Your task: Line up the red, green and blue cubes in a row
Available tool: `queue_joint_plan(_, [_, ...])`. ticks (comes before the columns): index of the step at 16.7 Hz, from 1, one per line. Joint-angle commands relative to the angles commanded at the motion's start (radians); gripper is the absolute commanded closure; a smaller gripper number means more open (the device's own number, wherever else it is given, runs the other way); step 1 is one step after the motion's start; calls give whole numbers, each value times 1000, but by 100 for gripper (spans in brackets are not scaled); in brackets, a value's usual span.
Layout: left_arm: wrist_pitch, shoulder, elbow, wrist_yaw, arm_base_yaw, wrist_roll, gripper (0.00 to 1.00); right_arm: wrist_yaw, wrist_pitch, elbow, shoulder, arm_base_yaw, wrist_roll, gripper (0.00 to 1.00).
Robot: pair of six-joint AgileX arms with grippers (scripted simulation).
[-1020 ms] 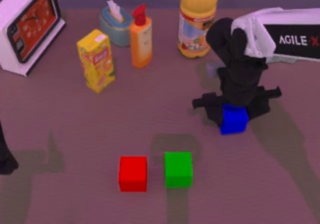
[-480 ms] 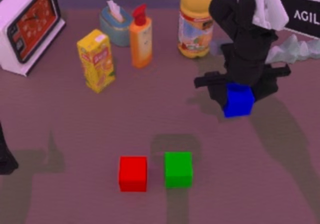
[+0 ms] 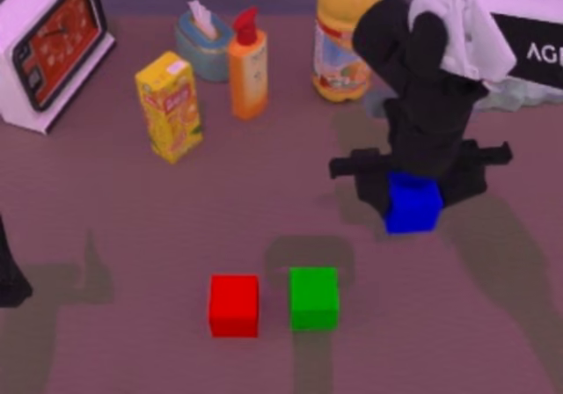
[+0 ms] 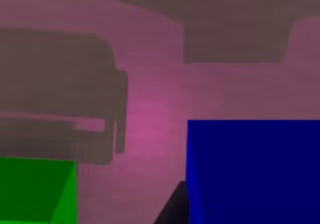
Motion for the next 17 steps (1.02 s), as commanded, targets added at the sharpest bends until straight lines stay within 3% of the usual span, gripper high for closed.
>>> queue_joint_plan(6, [0,0,0,0,0,0,0,-1,48,-265,-211,139,220,100])
queue_joint_plan(13, [0,0,0,0,0,0,0,-2,66,-286,-211,143,230,100])
queue_joint_plan(17, [0,0,0,0,0,0,0,-1,212,-366,-157,144,234,100])
